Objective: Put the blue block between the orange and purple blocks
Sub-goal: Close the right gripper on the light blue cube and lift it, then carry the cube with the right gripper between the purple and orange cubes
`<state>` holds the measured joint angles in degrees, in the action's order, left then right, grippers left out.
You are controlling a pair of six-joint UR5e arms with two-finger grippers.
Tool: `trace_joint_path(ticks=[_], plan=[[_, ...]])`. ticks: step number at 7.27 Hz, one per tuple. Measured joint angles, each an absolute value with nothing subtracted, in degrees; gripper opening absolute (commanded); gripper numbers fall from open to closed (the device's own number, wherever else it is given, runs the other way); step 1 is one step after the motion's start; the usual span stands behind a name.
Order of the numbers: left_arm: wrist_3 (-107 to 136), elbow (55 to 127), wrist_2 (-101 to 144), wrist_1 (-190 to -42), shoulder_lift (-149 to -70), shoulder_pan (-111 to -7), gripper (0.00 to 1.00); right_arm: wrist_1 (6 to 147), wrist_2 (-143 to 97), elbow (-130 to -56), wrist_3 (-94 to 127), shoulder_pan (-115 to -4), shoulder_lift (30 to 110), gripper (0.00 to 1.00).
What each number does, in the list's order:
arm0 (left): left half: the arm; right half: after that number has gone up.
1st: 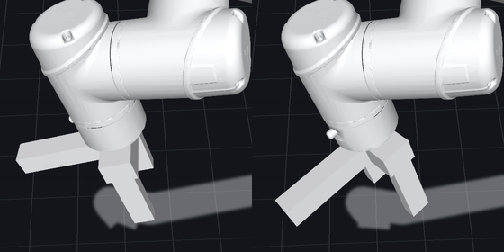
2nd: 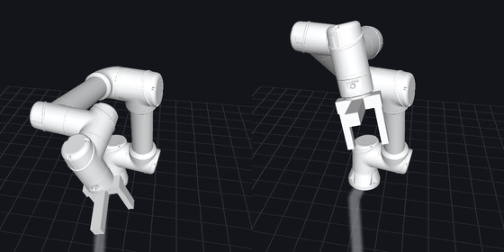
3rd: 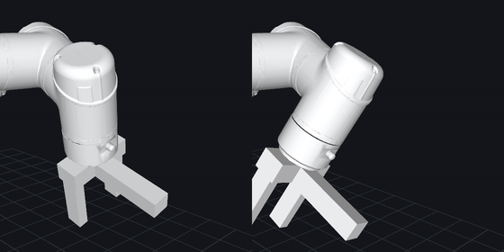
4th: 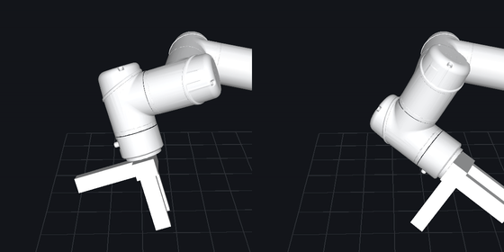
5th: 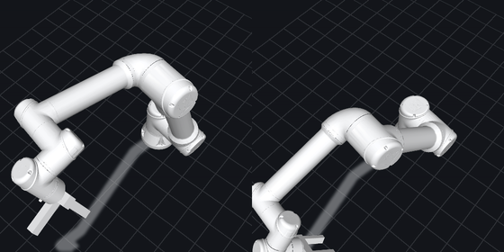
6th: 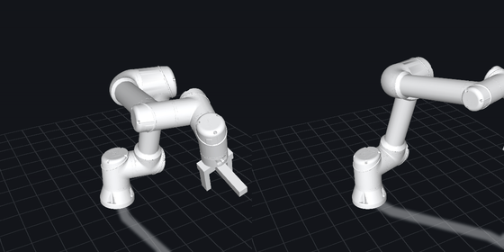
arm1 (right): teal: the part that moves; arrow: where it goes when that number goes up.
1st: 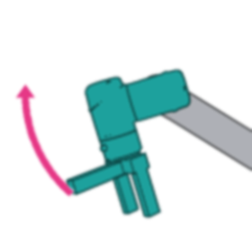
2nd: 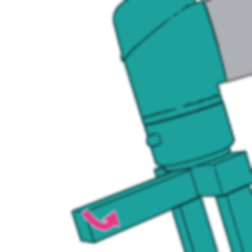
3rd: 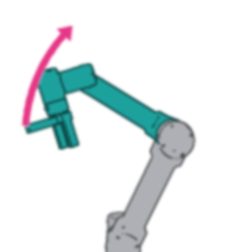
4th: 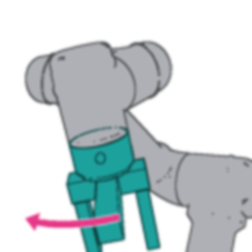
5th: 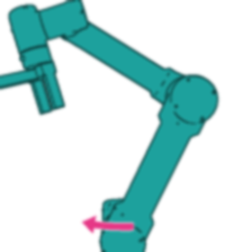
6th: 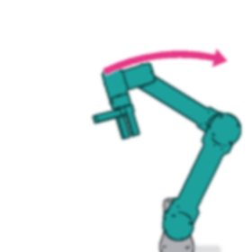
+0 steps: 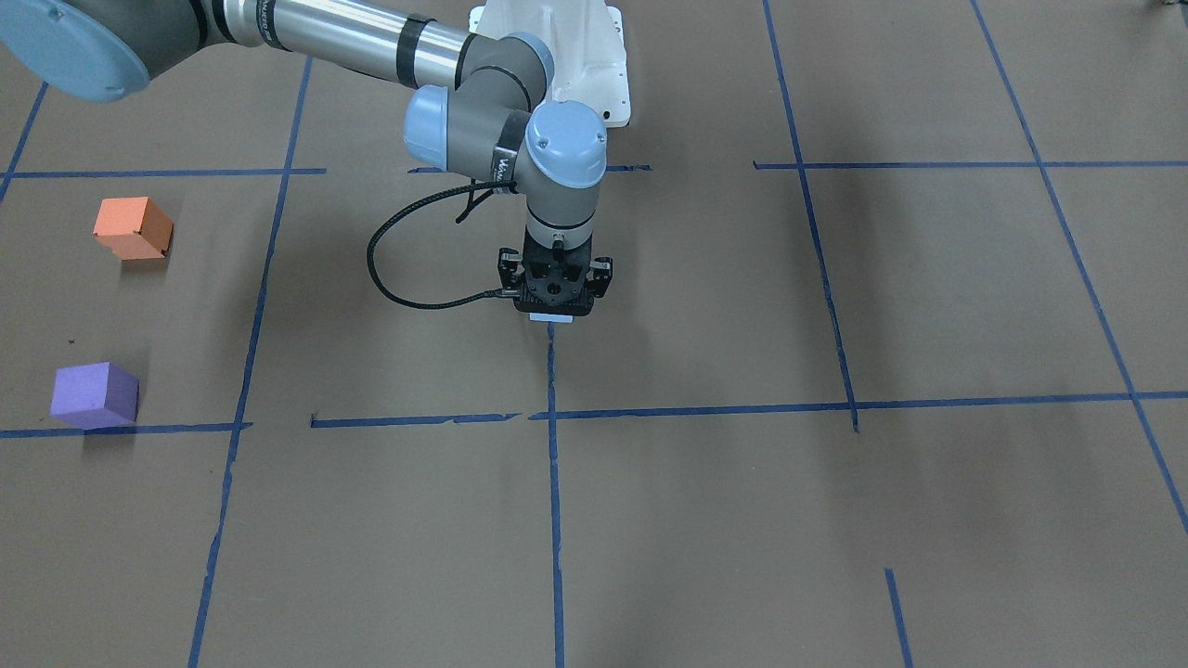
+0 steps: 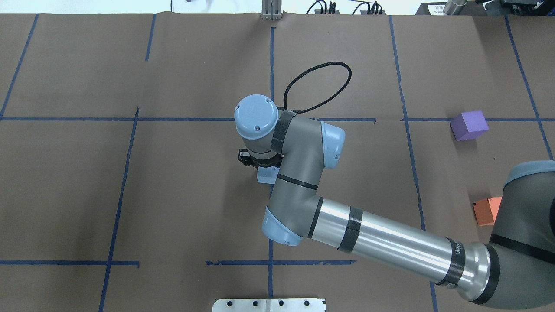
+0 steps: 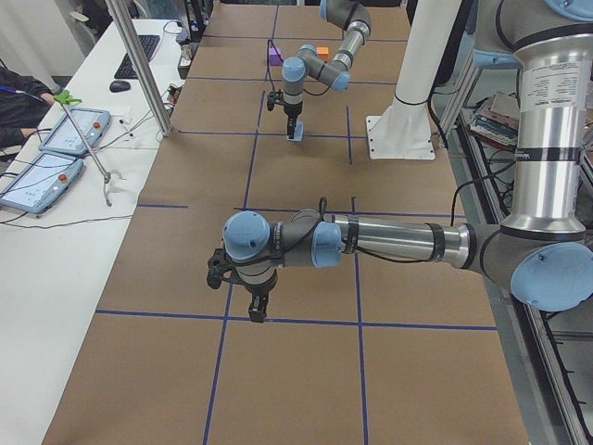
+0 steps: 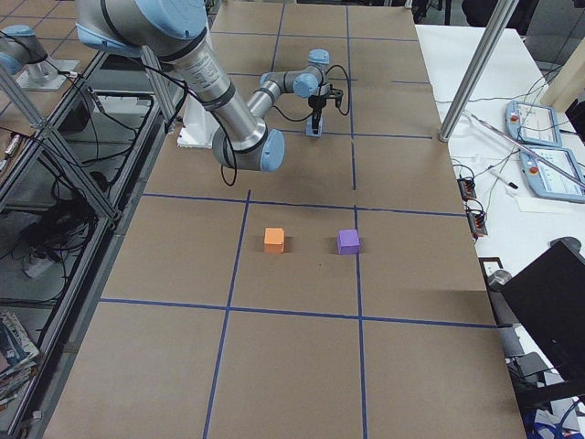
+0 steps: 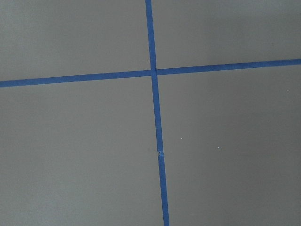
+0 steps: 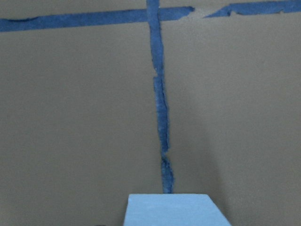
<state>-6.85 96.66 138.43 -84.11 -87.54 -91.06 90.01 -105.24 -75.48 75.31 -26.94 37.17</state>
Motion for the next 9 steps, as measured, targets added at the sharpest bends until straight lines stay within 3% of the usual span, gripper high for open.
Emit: trace_joint_path(ticks=[3,6,9], plan=[[-6.8,95.8,138.4,-85.2,-87.6,-91.1,1.0,90.3,-110.6,-81.4,72.1,-33.1,42.4,0.22],[-6.6,95.4,138.4,-86.2,-87.6,-91.1,1.0,90.1,-117.7,-93.0,53.4,-44.8,58.8,0.24],[-6.4,95.5,138.4,-86.2,-87.7,-91.1,1.0,87.9,-122.3,-100.1,35.4,-55.0,76.5,0.25]])
